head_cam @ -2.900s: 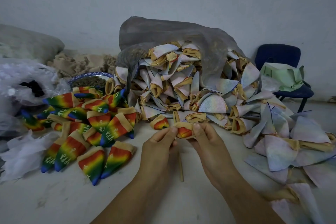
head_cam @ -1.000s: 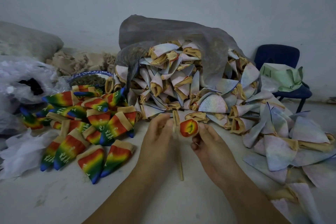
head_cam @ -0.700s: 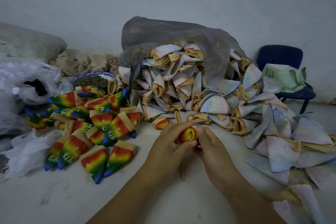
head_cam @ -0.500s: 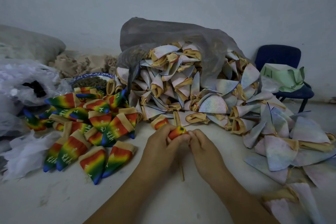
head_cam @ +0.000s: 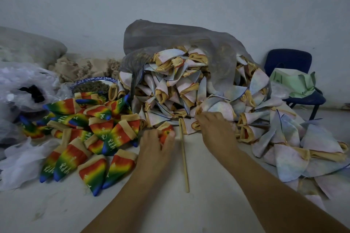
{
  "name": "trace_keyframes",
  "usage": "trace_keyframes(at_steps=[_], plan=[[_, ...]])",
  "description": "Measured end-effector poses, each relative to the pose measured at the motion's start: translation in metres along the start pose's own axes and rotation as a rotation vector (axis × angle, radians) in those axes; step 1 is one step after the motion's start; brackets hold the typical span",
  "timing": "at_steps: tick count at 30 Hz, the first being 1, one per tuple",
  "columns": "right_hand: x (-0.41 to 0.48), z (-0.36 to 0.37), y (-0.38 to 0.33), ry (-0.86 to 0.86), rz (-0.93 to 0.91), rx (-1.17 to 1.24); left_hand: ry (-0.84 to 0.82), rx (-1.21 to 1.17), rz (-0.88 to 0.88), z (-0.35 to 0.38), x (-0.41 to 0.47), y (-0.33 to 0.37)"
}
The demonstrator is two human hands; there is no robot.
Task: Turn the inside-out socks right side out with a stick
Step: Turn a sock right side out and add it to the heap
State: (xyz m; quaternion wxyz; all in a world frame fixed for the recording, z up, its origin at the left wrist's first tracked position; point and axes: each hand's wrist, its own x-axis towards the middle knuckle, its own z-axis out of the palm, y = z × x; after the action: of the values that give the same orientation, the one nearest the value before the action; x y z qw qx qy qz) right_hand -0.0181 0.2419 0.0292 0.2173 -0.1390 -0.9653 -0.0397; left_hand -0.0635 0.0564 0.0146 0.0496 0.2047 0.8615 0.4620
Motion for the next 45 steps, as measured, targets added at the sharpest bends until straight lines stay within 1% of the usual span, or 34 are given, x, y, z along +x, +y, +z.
trace_keyframes(at_steps=[2, 3, 5, 9, 11, 13, 15, 17, 19, 25, 29, 31, 33, 36, 38, 43, 45], plan=[[-0.002, 0.010, -0.001, -0.097, -0.005, -0.089, -0.014, 0.048, 0.000, 0.001, 0.001, -0.002], [-0.004, 0.014, -0.003, -0.112, 0.014, -0.115, -0.006, 0.060, 0.012, 0.001, 0.001, -0.002], [-0.006, 0.016, -0.005, -0.087, 0.042, -0.087, 0.019, 0.089, 0.066, 0.000, 0.000, -0.001], [-0.011, 0.000, -0.005, -0.011, 0.099, 0.135, 0.066, 0.133, 0.236, -0.001, -0.005, 0.003], [-0.021, -0.015, -0.011, 0.111, 0.157, 0.302, 0.065, 0.136, 0.309, 0.000, -0.006, 0.006], [-0.034, -0.028, -0.023, 0.236, 0.198, 0.485, 0.061, 0.097, 0.350, 0.000, -0.010, 0.010], [-0.045, -0.036, -0.036, 0.254, 0.208, 0.614, 0.054, 0.019, 0.358, -0.001, -0.014, 0.015], [-0.052, -0.040, -0.048, 0.221, 0.205, 0.727, 0.029, -0.087, 0.327, -0.002, -0.018, 0.018], [-0.055, -0.041, -0.055, 0.203, 0.204, 0.787, 0.002, -0.204, 0.303, -0.003, -0.021, 0.019], [-0.060, -0.040, -0.059, 0.184, 0.202, 0.958, 0.011, -0.408, 0.246, -0.004, -0.028, 0.029], [-0.061, -0.040, -0.062, 0.176, 0.203, 0.947, 0.007, -0.544, 0.139, -0.006, -0.028, 0.033], [-0.060, -0.039, -0.064, 0.194, 0.216, 0.926, -0.011, -0.659, 0.089, -0.006, -0.028, 0.035], [-0.059, -0.037, -0.063, 0.216, 0.224, 0.895, -0.043, -0.717, 0.056, -0.005, -0.027, 0.035], [-0.057, -0.033, -0.058, 0.198, 0.252, 0.858, -0.123, -0.771, -0.016, -0.003, -0.026, 0.034], [-0.056, -0.031, -0.057, 0.184, 0.260, 0.838, -0.194, -0.872, -0.106, -0.003, -0.025, 0.034], [-0.052, -0.032, -0.050, 0.230, 0.243, 0.754, -0.377, -1.119, -0.240, -0.004, -0.025, 0.036], [-0.050, -0.034, -0.049, 0.236, 0.241, 0.756, -0.435, -1.270, -0.314, -0.006, -0.025, 0.038]])
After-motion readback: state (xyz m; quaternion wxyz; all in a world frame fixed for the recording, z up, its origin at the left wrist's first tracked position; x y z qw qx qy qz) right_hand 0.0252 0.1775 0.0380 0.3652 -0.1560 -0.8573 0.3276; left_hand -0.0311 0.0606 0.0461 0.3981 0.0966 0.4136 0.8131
